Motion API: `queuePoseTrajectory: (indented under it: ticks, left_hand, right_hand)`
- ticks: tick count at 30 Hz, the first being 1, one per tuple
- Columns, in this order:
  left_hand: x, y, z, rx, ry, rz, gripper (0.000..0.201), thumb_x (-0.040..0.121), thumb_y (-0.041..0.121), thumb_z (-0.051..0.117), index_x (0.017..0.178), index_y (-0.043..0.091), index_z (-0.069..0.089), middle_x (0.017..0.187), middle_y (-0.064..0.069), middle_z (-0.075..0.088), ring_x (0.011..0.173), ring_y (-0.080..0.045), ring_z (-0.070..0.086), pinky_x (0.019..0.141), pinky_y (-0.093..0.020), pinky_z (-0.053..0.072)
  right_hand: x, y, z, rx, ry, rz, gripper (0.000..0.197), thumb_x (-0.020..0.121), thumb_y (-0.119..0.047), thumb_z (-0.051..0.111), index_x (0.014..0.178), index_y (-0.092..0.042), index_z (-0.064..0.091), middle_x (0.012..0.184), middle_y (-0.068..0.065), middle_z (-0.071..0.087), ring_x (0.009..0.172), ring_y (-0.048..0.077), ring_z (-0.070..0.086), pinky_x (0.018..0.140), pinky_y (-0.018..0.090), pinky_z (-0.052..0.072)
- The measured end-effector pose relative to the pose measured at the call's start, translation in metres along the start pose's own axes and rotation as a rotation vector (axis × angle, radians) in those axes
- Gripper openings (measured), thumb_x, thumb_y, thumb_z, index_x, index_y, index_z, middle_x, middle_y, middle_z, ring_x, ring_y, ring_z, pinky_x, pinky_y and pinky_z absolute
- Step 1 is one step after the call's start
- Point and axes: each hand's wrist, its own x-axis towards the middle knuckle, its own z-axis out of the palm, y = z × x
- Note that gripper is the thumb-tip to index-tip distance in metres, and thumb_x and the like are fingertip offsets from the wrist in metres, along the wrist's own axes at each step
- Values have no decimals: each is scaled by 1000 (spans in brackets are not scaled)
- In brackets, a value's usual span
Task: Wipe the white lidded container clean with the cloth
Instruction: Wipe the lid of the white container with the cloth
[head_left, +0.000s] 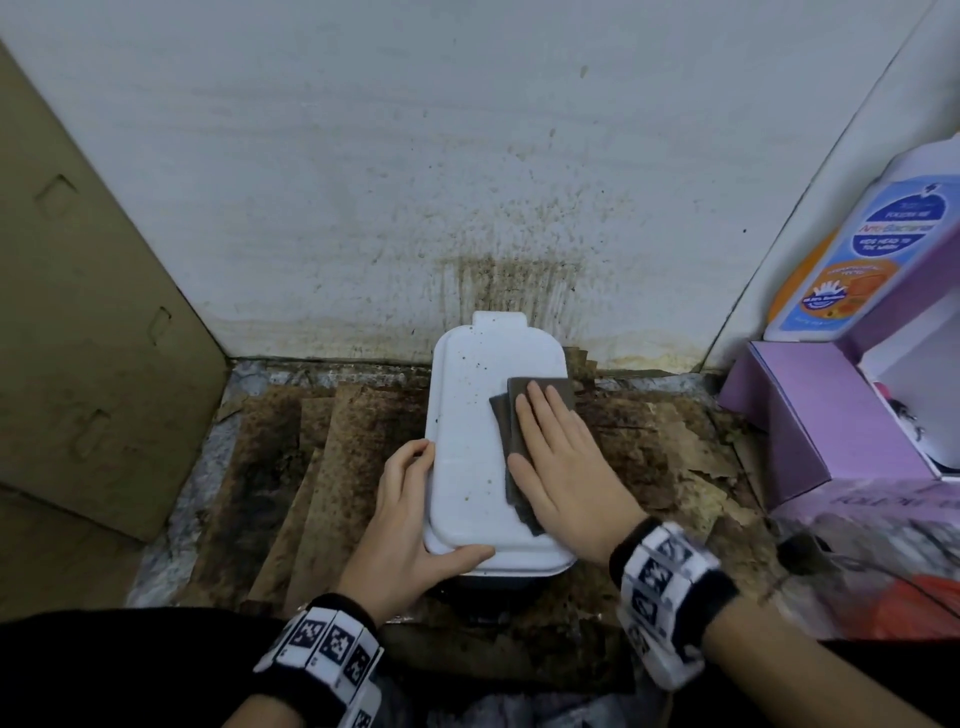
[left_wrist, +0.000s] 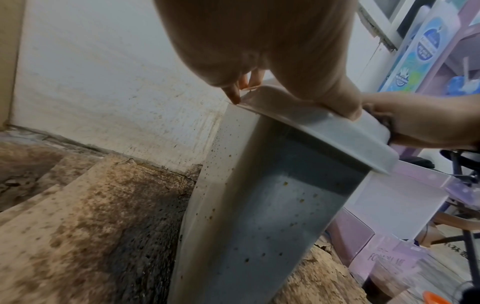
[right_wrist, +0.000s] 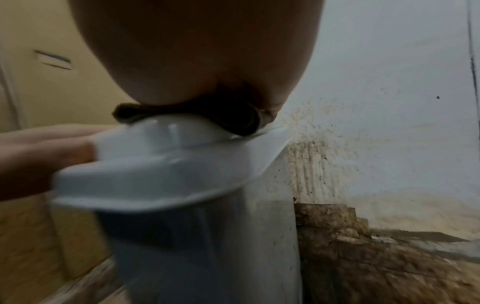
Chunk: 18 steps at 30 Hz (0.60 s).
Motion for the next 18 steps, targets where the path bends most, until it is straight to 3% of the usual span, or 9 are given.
queuePoseTrajectory:
  ticks: [7,14,18]
  left_hand:
    - [-1,1,3,-11,27,7,110,67,68,77,153,27,21,153,18,12,146,-3,17,116,-29,28]
    - [1,-2,2,-20,27,13,108,69,69,77,154,30,21,154,20,12,146,-3,18,117,-35,31]
    - [1,-3,2,-50,7,7,109,70,69,75,155,33,16,154,23,8,146,0,15,116,-34,29]
  right_hand:
    - [-66,-29,22,30,43,26,66,108,-49,16,160,-19,-9,168,-4,-20,153,10,-23,125,36,-5]
    - [-41,-15,6,16,-15,-2,68,105,-54,8,160,-18,-12,167,-3,-22,151,8,-28,126,35,-6]
    - [14,13,-8,35,-34,-24,80,97,-60,-2,160,-12,-4,168,4,-15,154,15,-20,127,38,0]
